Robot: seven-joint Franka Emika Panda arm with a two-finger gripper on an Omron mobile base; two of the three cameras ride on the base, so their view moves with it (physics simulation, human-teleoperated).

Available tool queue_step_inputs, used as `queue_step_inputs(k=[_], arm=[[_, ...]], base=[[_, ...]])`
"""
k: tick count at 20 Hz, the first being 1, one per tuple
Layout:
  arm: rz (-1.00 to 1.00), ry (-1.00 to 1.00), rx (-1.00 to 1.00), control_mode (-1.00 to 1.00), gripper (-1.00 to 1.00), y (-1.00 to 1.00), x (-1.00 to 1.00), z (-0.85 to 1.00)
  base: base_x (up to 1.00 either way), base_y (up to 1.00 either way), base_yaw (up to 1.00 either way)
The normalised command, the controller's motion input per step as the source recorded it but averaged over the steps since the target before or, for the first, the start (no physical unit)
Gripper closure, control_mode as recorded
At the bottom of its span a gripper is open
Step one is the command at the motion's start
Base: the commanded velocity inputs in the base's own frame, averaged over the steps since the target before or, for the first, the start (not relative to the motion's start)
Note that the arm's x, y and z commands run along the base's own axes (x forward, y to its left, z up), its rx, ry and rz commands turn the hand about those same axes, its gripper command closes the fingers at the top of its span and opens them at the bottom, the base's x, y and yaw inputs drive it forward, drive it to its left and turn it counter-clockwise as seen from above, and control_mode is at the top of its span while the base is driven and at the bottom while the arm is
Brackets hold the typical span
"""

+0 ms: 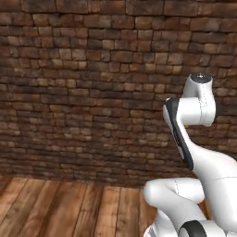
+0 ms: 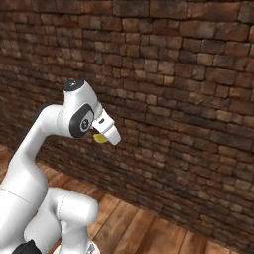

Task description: Take the lemon wedge from the fridge and place it on the plate with fish on the dining counter.

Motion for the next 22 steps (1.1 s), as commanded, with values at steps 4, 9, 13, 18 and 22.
queue_step_inputs(k=[4,9,13,18,22], arm=[[0.00,0.00,0.00,1.00,1.00,0.00,0.00,0.00],[0.00,0.00,0.00,1.00,1.00,0.00,0.00,0.00],[0.00,0.00,0.00,1.00,1.00,0.00,0.00,0.00],[0.00,0.00,0.00,1.00,1.00,0.00,0.00,0.00],[0.00,0.00,0.00,1.00,1.00,0.00,0.00,0.00]], base=[[0.00,0.26,0.94],[0.00,0.29,0.93],[0.00,0.42,0.89],[0.14,0.50,0.83],[0.70,0.65,0.64]])
